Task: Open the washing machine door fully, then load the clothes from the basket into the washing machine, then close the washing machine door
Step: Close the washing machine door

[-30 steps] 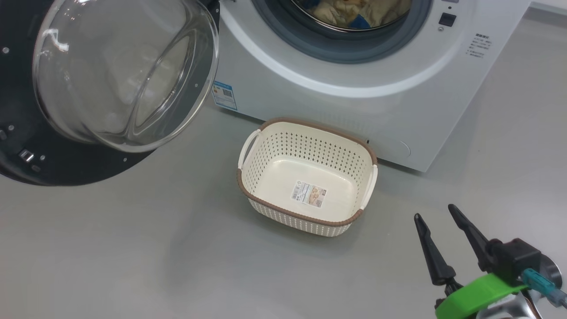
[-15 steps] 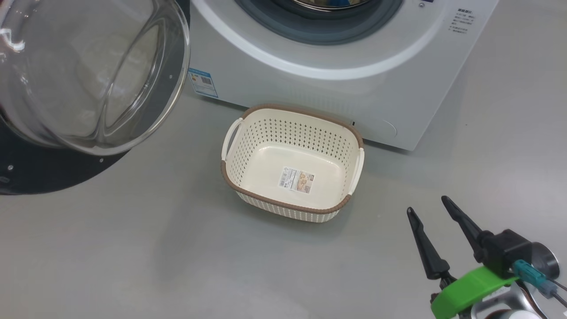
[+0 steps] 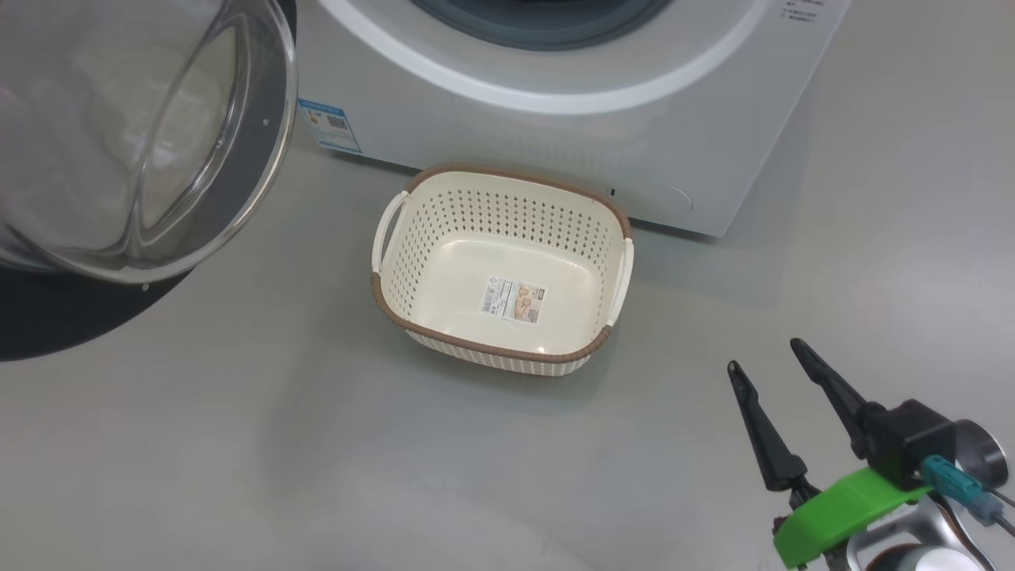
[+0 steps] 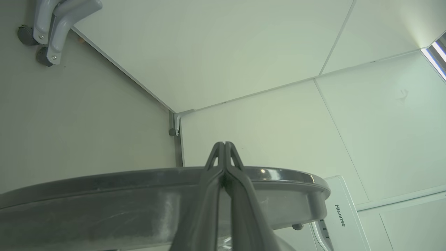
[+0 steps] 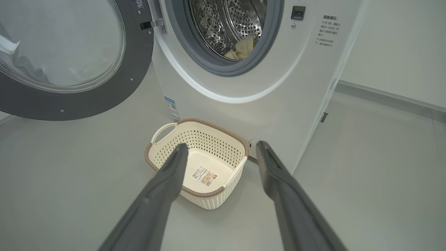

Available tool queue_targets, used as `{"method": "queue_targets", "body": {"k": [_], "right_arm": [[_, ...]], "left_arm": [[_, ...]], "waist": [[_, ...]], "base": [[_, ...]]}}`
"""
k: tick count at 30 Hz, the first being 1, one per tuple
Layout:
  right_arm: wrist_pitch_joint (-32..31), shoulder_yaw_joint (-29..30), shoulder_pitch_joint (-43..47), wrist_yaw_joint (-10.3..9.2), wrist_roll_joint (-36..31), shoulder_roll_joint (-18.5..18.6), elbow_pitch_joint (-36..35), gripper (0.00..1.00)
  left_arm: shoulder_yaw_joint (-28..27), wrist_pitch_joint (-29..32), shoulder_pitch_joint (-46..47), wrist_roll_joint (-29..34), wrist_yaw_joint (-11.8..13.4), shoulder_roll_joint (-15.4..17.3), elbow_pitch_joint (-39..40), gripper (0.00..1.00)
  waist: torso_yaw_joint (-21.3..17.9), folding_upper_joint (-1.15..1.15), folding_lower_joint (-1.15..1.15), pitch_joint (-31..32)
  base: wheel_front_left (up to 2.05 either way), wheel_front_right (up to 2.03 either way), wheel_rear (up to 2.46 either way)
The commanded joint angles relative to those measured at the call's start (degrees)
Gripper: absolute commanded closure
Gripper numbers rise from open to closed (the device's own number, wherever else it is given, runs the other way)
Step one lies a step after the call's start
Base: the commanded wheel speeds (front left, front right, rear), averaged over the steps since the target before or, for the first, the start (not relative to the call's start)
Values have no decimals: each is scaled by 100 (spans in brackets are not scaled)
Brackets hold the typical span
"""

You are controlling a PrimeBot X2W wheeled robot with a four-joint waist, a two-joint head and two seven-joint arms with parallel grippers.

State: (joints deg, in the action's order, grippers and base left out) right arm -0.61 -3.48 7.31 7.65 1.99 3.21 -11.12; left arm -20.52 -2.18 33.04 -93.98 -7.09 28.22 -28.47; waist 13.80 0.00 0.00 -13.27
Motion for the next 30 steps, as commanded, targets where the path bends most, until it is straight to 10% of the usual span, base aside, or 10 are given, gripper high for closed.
{"method": "queue_targets", "body": {"k": [1, 30], "right_arm": [[-39, -128, -237, -16, -3, 113, -261, 0], [-65, -126, -376, -16, 16, 72, -298, 0]], "left_arm": [[-275, 37, 249, -21, -39, 340, 69, 100], [34, 1412, 305, 39, -39, 465, -456, 100]], "waist": [[-51, 0, 0, -56], [5, 0, 0, -311]], "base": [[0, 0, 0], [0, 0, 0]]}}
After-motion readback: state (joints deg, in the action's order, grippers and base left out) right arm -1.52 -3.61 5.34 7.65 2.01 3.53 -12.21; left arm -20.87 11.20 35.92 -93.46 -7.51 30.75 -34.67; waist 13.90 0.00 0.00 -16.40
